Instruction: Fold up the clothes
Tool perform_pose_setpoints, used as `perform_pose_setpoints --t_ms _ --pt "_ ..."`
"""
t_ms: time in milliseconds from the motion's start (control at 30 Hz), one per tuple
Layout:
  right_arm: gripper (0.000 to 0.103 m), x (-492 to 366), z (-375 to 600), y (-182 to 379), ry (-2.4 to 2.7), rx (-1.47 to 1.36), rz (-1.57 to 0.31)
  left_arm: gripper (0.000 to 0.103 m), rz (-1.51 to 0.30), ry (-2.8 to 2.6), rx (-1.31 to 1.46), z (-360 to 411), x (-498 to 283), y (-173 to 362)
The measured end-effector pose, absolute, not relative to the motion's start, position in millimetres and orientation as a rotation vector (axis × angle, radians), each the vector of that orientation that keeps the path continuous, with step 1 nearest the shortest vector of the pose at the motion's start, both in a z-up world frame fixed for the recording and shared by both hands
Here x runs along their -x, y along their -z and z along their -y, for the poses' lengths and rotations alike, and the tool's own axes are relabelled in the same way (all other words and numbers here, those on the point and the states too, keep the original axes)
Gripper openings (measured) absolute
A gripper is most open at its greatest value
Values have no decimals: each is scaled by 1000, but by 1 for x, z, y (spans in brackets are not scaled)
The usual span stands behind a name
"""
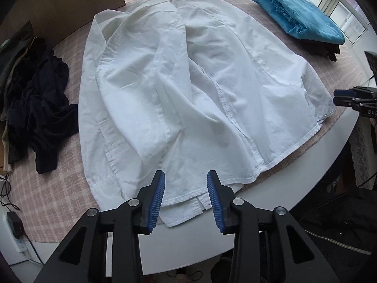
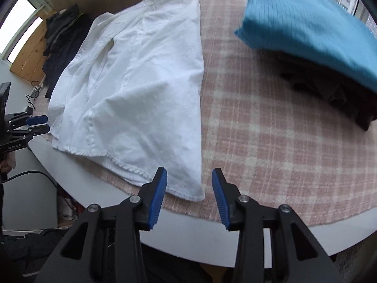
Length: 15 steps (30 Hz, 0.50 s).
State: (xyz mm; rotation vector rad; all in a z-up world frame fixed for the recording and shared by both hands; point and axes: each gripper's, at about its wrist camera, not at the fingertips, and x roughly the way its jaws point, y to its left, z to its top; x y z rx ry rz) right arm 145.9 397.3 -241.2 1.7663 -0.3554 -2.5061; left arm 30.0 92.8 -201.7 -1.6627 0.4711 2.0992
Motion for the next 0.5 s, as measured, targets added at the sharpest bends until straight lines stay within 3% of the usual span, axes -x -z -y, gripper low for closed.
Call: perform_pose_setpoints --t_ms 233,500 --pt "39 -134 -377 242 2431 -1684 297 35 -429 -2079 1712 -86 -35 210" --pt "39 -146 -385 259 2372 -1659 423 35 -404 -1991 1641 -116 -49 209"
